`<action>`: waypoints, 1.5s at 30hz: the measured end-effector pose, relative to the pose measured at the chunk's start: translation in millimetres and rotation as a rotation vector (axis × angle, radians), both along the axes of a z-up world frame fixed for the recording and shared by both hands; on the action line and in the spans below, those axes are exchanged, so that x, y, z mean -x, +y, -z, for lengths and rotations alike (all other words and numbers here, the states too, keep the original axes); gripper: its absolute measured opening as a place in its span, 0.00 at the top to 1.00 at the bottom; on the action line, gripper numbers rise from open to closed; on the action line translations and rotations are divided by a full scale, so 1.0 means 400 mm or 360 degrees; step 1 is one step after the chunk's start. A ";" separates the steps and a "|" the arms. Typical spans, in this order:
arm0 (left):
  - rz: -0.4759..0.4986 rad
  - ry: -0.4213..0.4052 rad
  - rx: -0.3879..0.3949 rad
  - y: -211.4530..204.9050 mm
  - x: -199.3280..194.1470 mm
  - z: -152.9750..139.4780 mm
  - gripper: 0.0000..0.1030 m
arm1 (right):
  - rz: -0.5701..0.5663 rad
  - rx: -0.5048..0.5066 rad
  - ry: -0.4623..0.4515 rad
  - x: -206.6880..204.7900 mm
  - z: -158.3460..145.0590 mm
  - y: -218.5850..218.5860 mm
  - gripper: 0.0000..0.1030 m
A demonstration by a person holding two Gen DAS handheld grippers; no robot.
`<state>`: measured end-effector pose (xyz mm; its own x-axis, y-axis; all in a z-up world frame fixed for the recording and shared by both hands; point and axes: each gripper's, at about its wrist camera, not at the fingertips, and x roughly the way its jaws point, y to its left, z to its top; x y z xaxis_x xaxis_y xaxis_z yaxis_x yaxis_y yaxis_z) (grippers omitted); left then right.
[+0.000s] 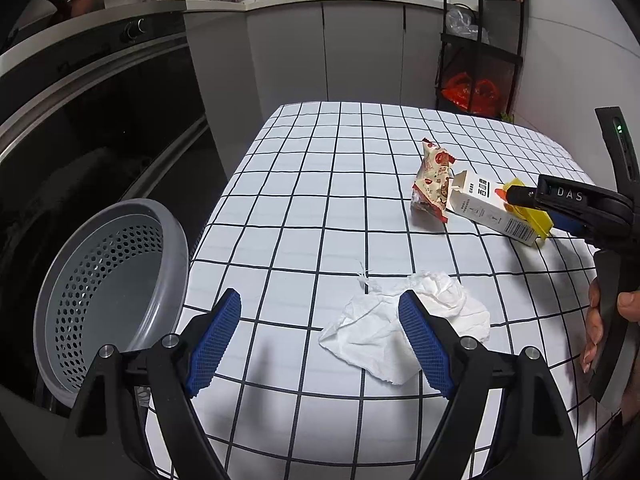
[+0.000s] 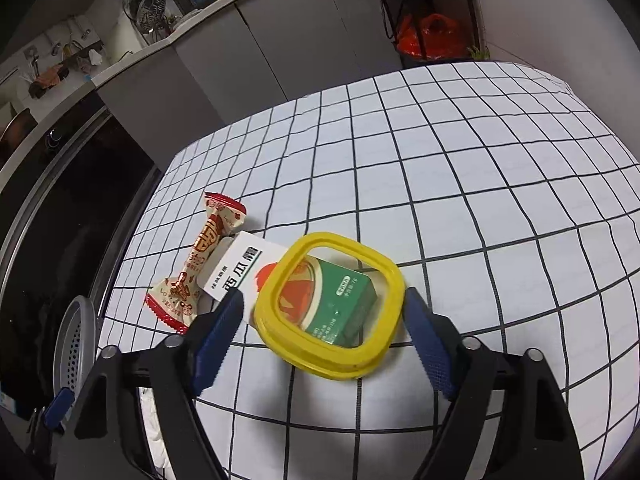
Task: Collect trash
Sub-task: 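Lower the right tool onto the yellow-lidded container and close it, then lower the left tool onto the white tissue and close it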
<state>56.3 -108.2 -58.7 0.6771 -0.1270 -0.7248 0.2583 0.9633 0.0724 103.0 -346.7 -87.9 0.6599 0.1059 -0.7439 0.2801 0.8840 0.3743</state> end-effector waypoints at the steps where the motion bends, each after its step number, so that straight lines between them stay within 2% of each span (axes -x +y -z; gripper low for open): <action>1: 0.0000 0.0000 0.0001 0.001 0.000 0.000 0.23 | -0.0003 0.0001 -0.0009 0.000 -0.003 0.002 0.31; 7: 0.0017 0.0008 0.0014 0.000 0.002 0.001 0.23 | -0.0003 0.0063 -0.0065 0.020 -0.030 0.013 0.32; 23: 0.0090 -0.0002 0.0066 -0.046 0.042 -0.006 0.22 | 0.0013 0.0296 -0.0199 0.195 -0.144 0.033 0.32; 34: 0.0144 0.0059 0.0110 -0.061 0.059 0.005 0.19 | 0.0039 0.0272 -0.0227 0.323 -0.174 0.048 0.32; 37: 0.0140 0.0085 0.0104 -0.075 0.048 0.021 0.19 | 0.0042 0.0268 -0.0237 0.341 -0.181 0.051 0.32; 41: 0.0154 0.0187 0.0151 -0.100 0.018 0.051 0.19 | 0.0038 0.0247 -0.0260 0.345 -0.190 0.051 0.32; 45: 0.0152 0.0196 0.0124 -0.125 0.008 0.070 0.19 | 0.0019 0.0235 -0.0254 0.336 -0.184 0.051 0.32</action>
<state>53.0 -158.2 -86.6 0.5661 -0.2455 -0.7870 0.3511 0.9355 -0.0392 -31.5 -326.3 -14.5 0.7710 -0.0050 -0.6368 0.2385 0.9294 0.2815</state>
